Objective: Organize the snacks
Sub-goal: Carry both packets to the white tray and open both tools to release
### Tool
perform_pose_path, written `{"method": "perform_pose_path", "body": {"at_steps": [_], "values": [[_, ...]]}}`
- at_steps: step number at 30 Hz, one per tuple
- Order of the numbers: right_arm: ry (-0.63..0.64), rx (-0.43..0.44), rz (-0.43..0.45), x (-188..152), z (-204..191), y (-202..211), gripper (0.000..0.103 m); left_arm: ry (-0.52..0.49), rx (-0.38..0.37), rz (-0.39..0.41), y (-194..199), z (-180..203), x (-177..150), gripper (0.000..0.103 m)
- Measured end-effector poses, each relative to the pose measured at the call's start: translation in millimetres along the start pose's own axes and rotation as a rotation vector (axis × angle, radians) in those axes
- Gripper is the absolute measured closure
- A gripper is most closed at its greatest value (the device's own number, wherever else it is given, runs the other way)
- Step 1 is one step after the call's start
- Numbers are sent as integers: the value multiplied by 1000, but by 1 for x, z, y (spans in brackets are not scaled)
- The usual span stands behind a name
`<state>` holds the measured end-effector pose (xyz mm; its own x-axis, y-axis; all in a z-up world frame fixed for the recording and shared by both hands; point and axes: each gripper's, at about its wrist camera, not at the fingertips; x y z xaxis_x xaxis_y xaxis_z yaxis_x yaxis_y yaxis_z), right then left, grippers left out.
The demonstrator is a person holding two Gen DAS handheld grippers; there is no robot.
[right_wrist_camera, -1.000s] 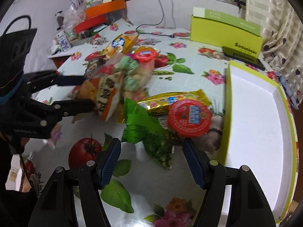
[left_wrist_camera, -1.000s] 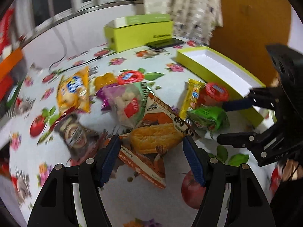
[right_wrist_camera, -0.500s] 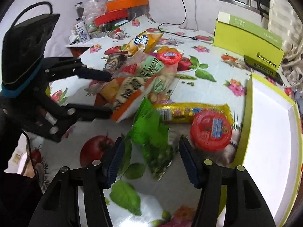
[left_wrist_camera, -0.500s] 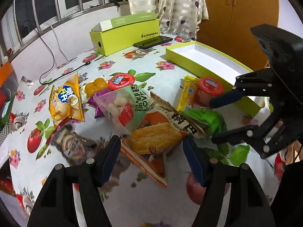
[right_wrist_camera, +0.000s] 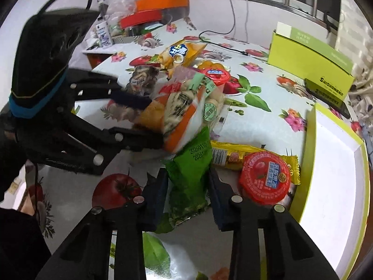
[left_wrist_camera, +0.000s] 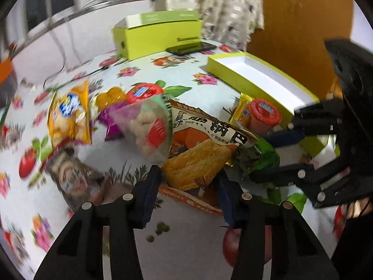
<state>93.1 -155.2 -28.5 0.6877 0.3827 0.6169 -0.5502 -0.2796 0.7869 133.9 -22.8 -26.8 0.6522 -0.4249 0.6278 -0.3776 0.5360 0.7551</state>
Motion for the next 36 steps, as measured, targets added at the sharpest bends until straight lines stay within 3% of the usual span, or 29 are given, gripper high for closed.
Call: {"method": "perform_pose_path", "body": {"at_steps": [9,21,29,36], "values": [[-79,7,43,-7,-4,17,76,136,23,101,21,9,-14,63],[-183,-19,144,-15,6,59,76,228,32,177,51,22,-18,63],[-258,-113,205,-24,39,94,76,186,26,211,59,42,11,63],[-360,-212,187,-46,80,104,76,134,-31,201,38,67,46,63]]}}
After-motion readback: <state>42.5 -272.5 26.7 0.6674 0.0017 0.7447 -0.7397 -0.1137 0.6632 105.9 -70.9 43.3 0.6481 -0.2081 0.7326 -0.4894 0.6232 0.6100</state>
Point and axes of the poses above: each gripper's, at about its wrist camera, not at the fingertips, and y roughly against the way its jaws point, z to its right, x to its top, and after that the axes turned 9 degrees about -x, right-handed
